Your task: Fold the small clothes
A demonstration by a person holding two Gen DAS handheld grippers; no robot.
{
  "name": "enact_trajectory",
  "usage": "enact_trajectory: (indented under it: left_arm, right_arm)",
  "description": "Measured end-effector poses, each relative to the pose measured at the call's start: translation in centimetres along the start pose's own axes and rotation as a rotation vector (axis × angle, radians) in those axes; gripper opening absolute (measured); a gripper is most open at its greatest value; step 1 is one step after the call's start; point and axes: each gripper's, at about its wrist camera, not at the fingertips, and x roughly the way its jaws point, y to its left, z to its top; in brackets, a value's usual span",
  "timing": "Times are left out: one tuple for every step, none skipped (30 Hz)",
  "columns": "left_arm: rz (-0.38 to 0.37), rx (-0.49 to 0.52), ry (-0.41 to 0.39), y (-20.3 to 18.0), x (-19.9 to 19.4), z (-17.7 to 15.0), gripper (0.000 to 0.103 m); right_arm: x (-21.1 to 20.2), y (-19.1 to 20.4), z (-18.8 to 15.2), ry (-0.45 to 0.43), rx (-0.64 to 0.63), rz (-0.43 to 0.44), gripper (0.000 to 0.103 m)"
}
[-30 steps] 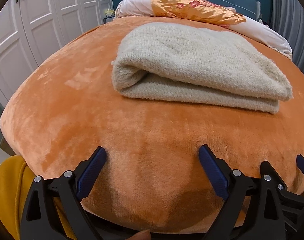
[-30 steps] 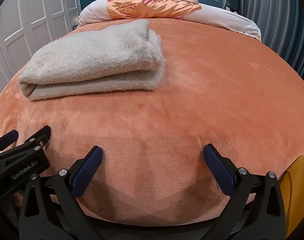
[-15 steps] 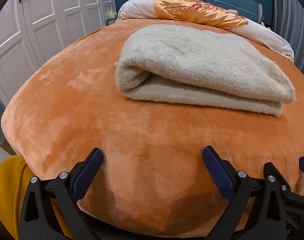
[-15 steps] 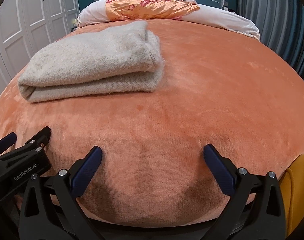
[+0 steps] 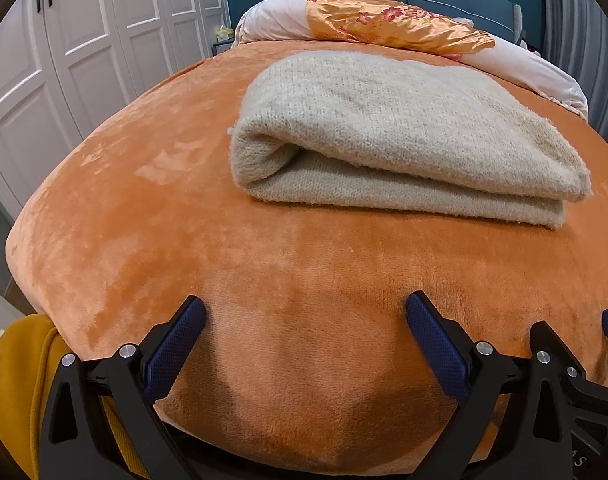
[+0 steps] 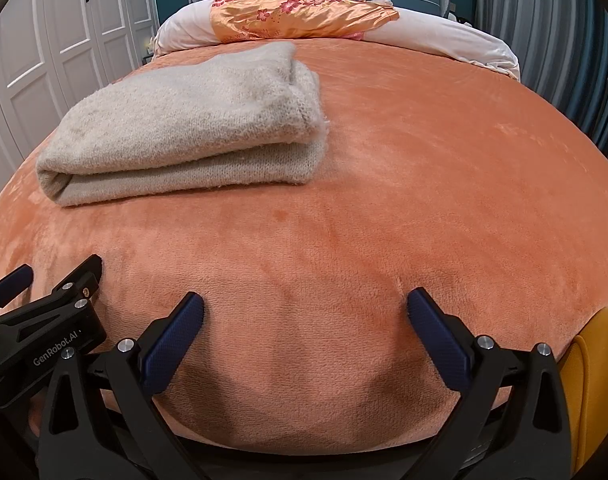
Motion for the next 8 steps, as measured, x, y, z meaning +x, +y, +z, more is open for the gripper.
enact_trajectory:
  left_arm:
    - [-0.001, -0.001, 0.001, 0.04, 0.03, 0.01, 0.098]
    - [0.000, -0.002, 0.000, 0.05, 0.01, -0.01, 0.098]
    - [0.001, -0.002, -0.002, -0.05, -0.07, -0.06, 0.098]
    - [0.002, -0.002, -0.003, -0.08, -0.10, -0.09, 0.098]
    - [0.001, 0.000, -0.002, -0.02, -0.05, -0.07, 0.098]
    - [0.001, 0.000, -0.002, -0.04, -0.08, -0.10, 0.098]
    - [0.001, 0.000, -0.003, 0.07, -0.08, -0.04, 0.098]
    - [0.002, 0.000, -0.003, 0.07, -0.12, -0.07, 0.098]
  right_arm:
    - [-0.02, 0.05, 0.00, 0.000, 0.000, 0.001, 0.098]
    - [0.00, -0.01, 0.00, 0.000, 0.000, 0.000, 0.098]
    - [-0.04, 0.12, 0.00, 0.000, 0.000, 0.001, 0.098]
    - [0.00, -0.01, 0.00, 0.000, 0.000, 0.000, 0.098]
    - [0.00, -0.02, 0.00, 0.000, 0.000, 0.000, 0.098]
    - [0.01, -0.02, 0.00, 0.000, 0.000, 0.000, 0.098]
    - [-0.01, 0.04, -0.01, 0.000, 0.000, 0.000, 0.098]
    - [0.01, -0.01, -0.01, 0.000, 0.000, 0.000, 0.098]
